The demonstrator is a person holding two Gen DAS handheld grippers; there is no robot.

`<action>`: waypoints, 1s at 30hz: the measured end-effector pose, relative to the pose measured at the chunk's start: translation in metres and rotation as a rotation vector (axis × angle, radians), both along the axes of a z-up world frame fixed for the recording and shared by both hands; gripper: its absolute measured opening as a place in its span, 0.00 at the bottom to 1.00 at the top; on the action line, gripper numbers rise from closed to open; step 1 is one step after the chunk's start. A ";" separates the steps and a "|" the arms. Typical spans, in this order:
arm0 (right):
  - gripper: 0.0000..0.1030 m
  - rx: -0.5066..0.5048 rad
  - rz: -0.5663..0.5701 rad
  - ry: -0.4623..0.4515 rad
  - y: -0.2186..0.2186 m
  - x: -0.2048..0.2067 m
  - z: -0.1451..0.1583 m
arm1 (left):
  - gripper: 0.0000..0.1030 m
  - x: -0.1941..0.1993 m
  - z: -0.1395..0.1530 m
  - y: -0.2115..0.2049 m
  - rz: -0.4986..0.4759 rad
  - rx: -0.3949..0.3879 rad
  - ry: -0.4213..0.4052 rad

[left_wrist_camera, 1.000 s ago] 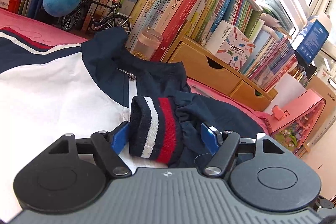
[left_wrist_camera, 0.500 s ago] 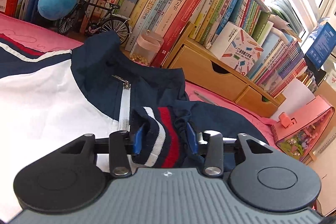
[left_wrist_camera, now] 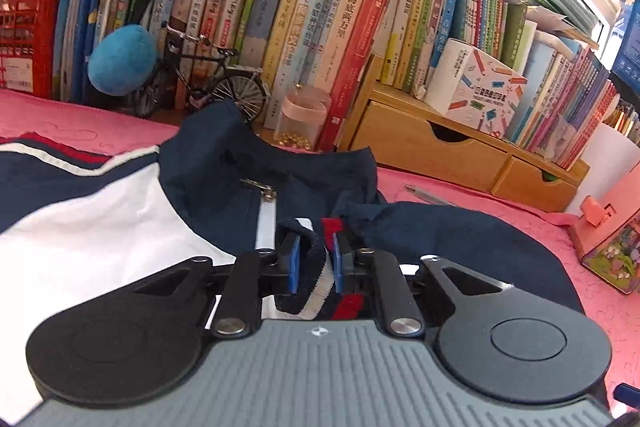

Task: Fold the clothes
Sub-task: 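Lay the striped cuff near the collar with the left gripper and release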

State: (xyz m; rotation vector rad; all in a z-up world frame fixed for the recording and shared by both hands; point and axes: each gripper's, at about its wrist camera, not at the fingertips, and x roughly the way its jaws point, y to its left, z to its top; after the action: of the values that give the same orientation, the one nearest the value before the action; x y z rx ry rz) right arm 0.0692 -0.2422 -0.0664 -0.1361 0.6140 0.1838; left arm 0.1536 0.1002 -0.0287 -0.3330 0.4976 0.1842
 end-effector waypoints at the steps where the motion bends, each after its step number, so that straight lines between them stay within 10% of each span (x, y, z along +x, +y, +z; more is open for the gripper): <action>1: 1.00 0.032 -0.007 -0.013 -0.006 -0.003 0.003 | 0.13 -0.003 0.006 0.006 0.019 0.021 -0.013; 8: 1.00 -0.027 0.001 -0.025 0.001 -0.005 0.004 | 0.07 -0.035 0.040 0.067 0.084 0.121 -0.066; 15: 1.00 -0.121 0.037 -0.075 0.023 0.000 0.007 | 0.08 -0.057 0.023 0.111 -0.070 -0.080 -0.017; 18: 1.00 -0.131 0.032 -0.059 0.027 0.003 0.001 | 0.43 -0.051 0.007 0.094 -0.187 -0.176 0.021; 20: 1.00 -0.129 0.025 -0.040 0.027 0.004 0.000 | 0.86 -0.036 -0.006 0.082 -0.197 -0.198 0.074; 23: 1.00 -0.130 0.017 -0.019 0.028 0.006 -0.002 | 1.00 -0.016 -0.020 0.065 -0.156 -0.130 0.138; 26: 1.00 -0.136 0.018 -0.012 0.029 0.007 -0.002 | 0.97 -0.005 -0.021 0.048 -0.118 -0.033 0.149; 29: 1.00 -0.132 0.017 -0.016 0.029 0.006 -0.002 | 0.55 -0.012 -0.012 0.044 -0.092 0.024 0.099; 30: 1.00 -0.130 0.016 -0.021 0.029 0.005 -0.002 | 0.54 -0.014 -0.009 0.043 -0.084 0.043 0.082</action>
State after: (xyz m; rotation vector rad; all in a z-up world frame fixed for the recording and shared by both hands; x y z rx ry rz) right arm 0.0744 -0.2135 -0.0679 -0.2687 0.6041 0.1577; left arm 0.1396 0.1430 -0.0376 -0.2631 0.5872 0.1273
